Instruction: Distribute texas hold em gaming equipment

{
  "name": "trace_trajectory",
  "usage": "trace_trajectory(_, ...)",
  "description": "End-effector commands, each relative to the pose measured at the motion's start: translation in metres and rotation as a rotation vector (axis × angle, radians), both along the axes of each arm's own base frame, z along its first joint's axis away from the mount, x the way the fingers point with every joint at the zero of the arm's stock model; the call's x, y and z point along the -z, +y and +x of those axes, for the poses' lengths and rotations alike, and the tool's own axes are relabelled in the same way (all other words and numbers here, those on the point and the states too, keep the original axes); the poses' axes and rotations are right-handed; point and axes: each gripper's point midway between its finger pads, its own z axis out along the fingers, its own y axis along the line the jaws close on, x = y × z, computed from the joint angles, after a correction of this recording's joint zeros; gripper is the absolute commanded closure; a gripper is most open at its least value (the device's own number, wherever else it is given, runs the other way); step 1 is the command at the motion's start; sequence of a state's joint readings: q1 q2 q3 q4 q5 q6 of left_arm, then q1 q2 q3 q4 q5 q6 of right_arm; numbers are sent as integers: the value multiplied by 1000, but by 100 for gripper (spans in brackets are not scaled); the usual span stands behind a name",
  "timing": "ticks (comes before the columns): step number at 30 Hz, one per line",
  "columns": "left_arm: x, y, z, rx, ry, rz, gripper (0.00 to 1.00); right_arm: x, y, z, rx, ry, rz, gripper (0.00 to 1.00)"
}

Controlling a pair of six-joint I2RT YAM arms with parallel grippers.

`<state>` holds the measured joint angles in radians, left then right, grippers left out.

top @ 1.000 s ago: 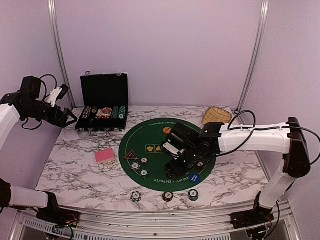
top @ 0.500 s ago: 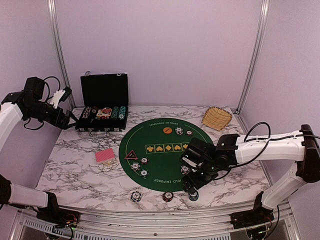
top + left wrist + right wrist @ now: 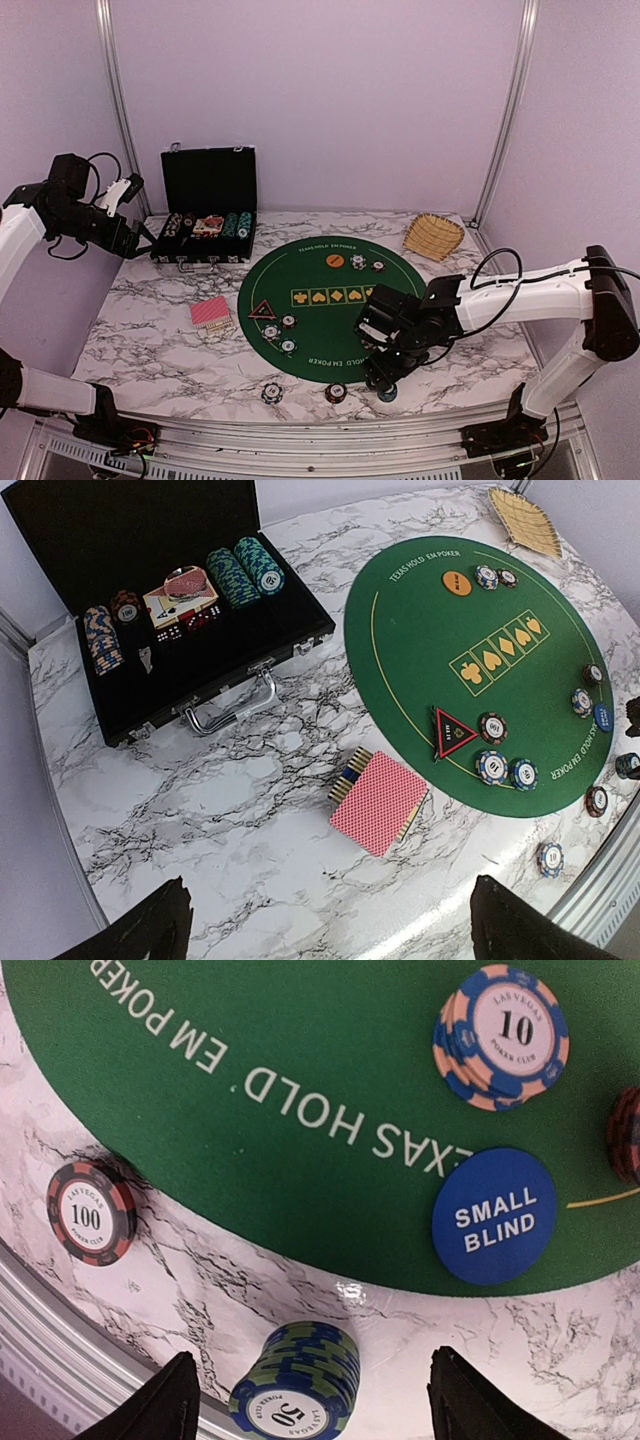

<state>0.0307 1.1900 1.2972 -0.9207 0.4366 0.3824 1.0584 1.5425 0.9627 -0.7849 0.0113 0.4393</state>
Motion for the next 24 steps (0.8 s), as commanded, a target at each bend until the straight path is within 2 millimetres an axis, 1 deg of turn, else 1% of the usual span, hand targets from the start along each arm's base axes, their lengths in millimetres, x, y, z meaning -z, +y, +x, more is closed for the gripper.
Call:
trace_trajectory(1,-7,-1,-3,7,-3,2,1,8,-2,-3,-17,6,-13,26)
trace_trajectory(8,-8,-2,-2,9,-3,-4,1,13,-6,-6,-24,15,-33,30)
trace_trajectory(17,-11,-1,-2,6,-10,1,1,14,0,-9,-35,12,-25,37)
trace_trajectory(24,-13,-1,-2,4,-18,2,1,15,0,-13,-40,16,-30,44)
